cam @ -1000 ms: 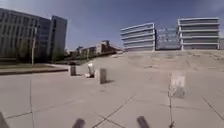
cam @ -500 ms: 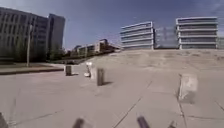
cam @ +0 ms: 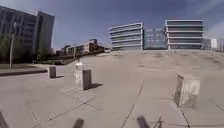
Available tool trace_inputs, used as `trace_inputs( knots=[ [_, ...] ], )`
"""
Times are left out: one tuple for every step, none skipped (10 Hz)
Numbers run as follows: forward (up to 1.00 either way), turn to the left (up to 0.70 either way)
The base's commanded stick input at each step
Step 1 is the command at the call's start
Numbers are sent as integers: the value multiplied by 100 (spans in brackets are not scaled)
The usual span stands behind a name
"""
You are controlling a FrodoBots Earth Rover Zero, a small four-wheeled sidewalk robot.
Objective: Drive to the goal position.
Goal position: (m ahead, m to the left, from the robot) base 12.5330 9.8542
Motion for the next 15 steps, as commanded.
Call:
trace_inputs(
  knots=[
    [70, -33],
    [70, -33],
    [70, -33],
    [70, -33],
    [70, -30],
    [70, -10],
    [70, 0],
    [70, 0],
    [70, 0],
    [70, 0],
    [70, 0],
    [70, 0],
    [70, 0],
    [70, 0],
    [70, 0]
  ],
)
